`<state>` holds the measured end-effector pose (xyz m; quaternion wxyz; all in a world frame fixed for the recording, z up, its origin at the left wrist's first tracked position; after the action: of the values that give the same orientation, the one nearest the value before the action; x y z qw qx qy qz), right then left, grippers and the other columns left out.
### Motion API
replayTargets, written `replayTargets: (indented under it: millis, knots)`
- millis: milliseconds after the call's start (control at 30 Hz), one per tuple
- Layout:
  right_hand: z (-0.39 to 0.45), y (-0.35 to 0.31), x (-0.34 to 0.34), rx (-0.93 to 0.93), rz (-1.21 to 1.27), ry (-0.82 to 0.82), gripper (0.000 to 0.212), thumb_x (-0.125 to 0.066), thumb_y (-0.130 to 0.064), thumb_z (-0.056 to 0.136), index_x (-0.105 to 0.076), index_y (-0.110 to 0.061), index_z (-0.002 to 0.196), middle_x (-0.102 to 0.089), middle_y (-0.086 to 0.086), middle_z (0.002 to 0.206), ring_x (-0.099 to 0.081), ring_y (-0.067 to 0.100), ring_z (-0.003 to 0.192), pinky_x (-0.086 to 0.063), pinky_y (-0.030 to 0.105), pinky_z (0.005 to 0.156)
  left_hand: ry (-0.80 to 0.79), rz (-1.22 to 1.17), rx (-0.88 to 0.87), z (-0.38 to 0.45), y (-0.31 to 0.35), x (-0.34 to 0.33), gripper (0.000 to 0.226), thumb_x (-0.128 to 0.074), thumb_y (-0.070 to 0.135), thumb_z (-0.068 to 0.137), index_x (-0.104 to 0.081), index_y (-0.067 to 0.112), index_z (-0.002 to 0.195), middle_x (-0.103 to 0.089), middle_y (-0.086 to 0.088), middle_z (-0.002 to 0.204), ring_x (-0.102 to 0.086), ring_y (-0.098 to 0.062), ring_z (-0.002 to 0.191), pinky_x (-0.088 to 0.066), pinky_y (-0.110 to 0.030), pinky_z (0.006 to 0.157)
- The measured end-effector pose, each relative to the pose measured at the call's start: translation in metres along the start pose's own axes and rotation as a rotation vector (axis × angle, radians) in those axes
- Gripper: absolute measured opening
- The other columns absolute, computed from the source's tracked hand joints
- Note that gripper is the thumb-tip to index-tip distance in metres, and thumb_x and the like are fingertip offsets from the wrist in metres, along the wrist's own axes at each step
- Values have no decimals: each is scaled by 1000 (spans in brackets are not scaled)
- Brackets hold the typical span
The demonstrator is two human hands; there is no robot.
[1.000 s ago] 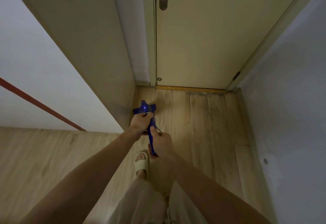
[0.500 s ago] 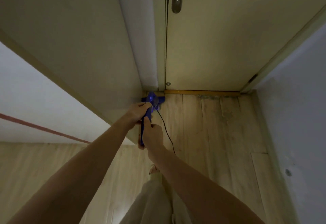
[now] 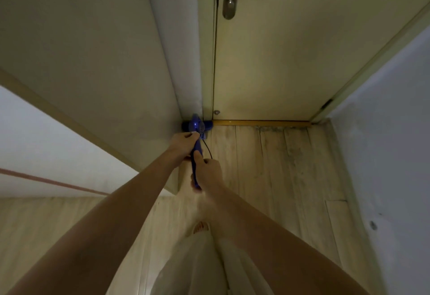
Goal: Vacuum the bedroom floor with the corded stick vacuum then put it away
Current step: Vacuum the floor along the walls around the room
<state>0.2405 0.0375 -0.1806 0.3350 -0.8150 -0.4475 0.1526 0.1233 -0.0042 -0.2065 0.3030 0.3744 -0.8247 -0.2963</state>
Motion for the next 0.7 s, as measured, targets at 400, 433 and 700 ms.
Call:
replayTargets:
  millis: [400, 433, 700]
  knots:
    - [-112, 109, 89, 33, -216, -119, 40, -42, -42, 101, -57, -6, 94, -55, 3, 67, -52, 12, 51, -43, 20, 41, 124, -72, 46, -149, -96, -71, 26, -55, 28, 95, -66, 5, 88, -65, -10, 77, -63, -23, 67, -51, -28, 49]
    - [-123, 122, 96, 18, -219, -132, 40, -42, -43, 100, -58, -6, 97, -55, 4, 69, -52, 12, 53, -44, 20, 42, 137, -85, 53, -166, -105, -77, 25, -56, 27, 94, -65, 7, 83, -65, -10, 76, -63, -23, 67, -53, -29, 51]
    - [-206, 185, 132, 1, -274, -184, 35, -45, -41, 100, -55, -8, 105, -58, 10, 81, -54, 17, 56, -39, 19, 35, 251, -244, 61, -281, -162, -102, 27, -57, 21, 92, -61, 6, 70, -61, -9, 63, -59, -22, 55, -53, -30, 50]
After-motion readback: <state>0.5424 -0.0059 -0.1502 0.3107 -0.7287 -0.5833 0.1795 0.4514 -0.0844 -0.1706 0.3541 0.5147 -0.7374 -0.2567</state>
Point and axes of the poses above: each hand's wrist, its own z-axis towards the middle knuckle, its own x-axis out of the back of the hand, y = z × x, the point moved 6 cm from there along z, towards the middle knuckle
